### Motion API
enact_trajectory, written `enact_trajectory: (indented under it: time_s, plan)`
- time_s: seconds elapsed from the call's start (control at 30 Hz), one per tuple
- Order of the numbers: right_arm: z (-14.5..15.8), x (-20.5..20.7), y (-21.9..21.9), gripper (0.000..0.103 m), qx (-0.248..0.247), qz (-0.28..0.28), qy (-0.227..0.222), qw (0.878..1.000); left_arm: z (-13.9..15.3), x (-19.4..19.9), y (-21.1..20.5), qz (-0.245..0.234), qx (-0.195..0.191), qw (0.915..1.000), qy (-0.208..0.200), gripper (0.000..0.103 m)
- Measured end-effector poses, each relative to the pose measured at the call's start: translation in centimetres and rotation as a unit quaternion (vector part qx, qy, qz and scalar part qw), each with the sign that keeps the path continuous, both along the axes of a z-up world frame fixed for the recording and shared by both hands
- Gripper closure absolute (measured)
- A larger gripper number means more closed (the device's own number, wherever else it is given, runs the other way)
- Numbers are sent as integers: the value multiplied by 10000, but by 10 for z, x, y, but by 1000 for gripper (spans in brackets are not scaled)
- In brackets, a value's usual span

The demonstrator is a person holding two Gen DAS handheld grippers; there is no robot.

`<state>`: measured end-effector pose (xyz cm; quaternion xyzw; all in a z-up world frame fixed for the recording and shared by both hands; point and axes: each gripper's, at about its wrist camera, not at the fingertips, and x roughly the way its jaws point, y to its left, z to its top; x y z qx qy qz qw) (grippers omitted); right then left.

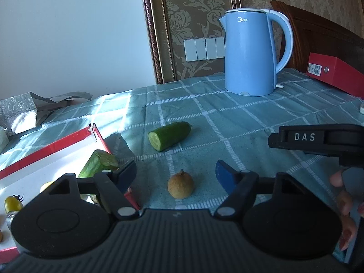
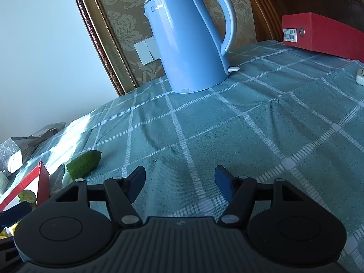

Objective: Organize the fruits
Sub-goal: 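Grasp the small brown round fruit with the left gripper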

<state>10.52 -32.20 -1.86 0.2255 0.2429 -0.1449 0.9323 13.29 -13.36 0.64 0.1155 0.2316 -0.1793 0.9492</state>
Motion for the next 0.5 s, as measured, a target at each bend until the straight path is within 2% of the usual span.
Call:
enact_trajectory:
  time_s: [0.07, 0.17, 0.27, 0.5]
  plan:
    - [0, 0, -1, 36, 35, -2, -5, 10000, -5, 3, -6, -112, 129, 9998, 48, 43]
    - [0, 0, -1, 36, 79, 5, -19, 10000, -15, 5, -14, -241, 354, 9991, 79, 66]
    - [0, 0, -2, 36, 119, 21, -28, 9999, -19, 4, -15, -237, 423, 9988, -24, 68]
    - [0, 1, 1, 36, 83, 77, -29, 9999, -19, 7, -12, -287, 327, 9990, -52, 68]
